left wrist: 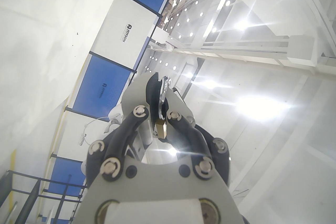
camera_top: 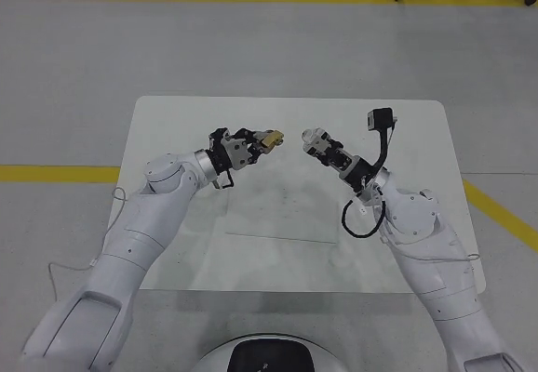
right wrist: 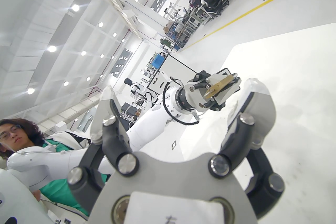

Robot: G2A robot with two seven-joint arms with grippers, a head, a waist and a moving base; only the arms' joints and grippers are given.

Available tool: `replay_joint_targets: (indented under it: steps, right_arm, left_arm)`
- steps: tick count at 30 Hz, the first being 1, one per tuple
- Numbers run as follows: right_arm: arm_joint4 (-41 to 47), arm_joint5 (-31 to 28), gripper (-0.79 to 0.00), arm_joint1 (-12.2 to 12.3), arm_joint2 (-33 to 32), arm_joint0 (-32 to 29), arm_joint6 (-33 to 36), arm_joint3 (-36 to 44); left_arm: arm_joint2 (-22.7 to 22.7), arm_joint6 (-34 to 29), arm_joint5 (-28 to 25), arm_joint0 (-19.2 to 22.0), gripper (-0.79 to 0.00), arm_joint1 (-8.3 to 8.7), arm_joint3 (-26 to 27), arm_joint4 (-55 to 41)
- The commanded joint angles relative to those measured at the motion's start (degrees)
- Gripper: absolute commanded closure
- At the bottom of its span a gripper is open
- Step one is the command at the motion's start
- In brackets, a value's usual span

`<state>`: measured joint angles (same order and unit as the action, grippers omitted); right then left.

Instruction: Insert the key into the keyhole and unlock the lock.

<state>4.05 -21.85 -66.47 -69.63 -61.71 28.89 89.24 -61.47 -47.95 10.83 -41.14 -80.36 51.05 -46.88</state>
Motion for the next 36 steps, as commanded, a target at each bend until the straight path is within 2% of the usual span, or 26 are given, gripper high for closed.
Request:
replay_joint_targets:
  steps: [1,3,4,5,8,10,12,14,17,18,20,21,23,24,29,31,36]
  right_arm:
    - [0.0,0.0,-0.785,0.0,0.0,0.0,0.0,0.0]
    - [0.0,0.0,-0.785,0.0,0.0,0.0,0.0,0.0]
    - [-3.6,0.0,-0.785,0.2,-0.2,0.0,-0.3,0.5]
    - [-9.7,0.0,-0.785,0.4,-0.6,0.0,-1.1,1.4]
    - [-37.6,3.1,-0.785,1.4,-0.7,-0.6,-3.8,7.7]
    - [-49.6,3.7,-0.785,1.7,0.3,-1.9,-4.0,11.3]
    - [-55.4,1.1,-0.785,2.1,1.0,-2.5,-2.6,13.3]
    - [-65.7,-0.8,-0.785,2.6,1.6,-2.1,-0.3,14.6]
    - [-74.0,-1.8,-0.785,2.8,2.7,-1.9,-1.3,14.9]
    - [-76.2,-1.8,-0.767,2.8,2.8,-1.6,-2.1,15.0]
    - [-83.3,-1.5,-0.671,3.0,3.2,-1.4,-3.2,15.6]
    - [-87.7,-1.3,-0.56,3.1,3.8,-1.3,-3.9,16.2]
    - [-95.1,-1.1,-0.416,3.2,5.3,-1.9,-5.8,17.1]
    - [-97.5,-0.9,-0.385,3.2,6.0,-2.2,-6.9,17.4]
    - [-104.7,-2.7,-0.342,3.2,9.1,-2.9,-9.1,18.7]
    - [-106.7,-3.1,-0.286,3.2,9.5,-2.6,-9.1,18.9]
    - [-112.6,-4.2,-0.289,3.0,11.4,-2.1,-8.0,19.6]
  left_arm:
    - [0.0,0.0,0.0,0.0,0.0,0.0,0.0,0.0]
    - [0.0,0.0,0.0,0.0,0.0,0.0,0.0,0.0]
    - [0.0,0.8,-0.4,-0.3,0.0,0.04,0.4,0.5]
    - [0.0,2.0,-0.9,-0.7,0.0,0.16,1.3,1.6]
    - [-0.9,3.6,0.0,-1.9,0.0,0.6,3.6,2.9]
    - [-1.3,4.6,0.5,-2.4,0.0,0.92,5.0,4.5]
    - [-1.6,5.0,1.4,-2.9,0.0,1.18,6.3,5.4]
    - [-1.6,5.6,2.9,-3.1,0.0,1.46,7.6,7.3]
    - [-1.7,5.8,6.0,-3.5,0.0,1.79,9.5,8.6]
    - [-1.8,6.0,7.0,-3.5,0.0,1.91,10.1,9.1]
    - [-2.0,6.3,8.7,-3.8,0.0,2.15,11.4,10.0]
    - [-2.1,6.4,9.7,-4.0,0.0,2.26,12.0,10.1]
    - [-2.3,6.4,11.3,-4.4,0.0,2.46,13.2,10.4]
    - [-2.4,6.6,12.1,-4.6,0.0,2.55,13.7,10.6]
    - [-2.4,7.2,13.5,-5.6,0.0,2.77,15.2,11.0]
    - [-2.1,7.5,13.6,-5.8,0.0,2.81,15.5,11.5]
    - [-1.6,8.2,13.6,-6.0,0.0,2.99,16.1,13.4]
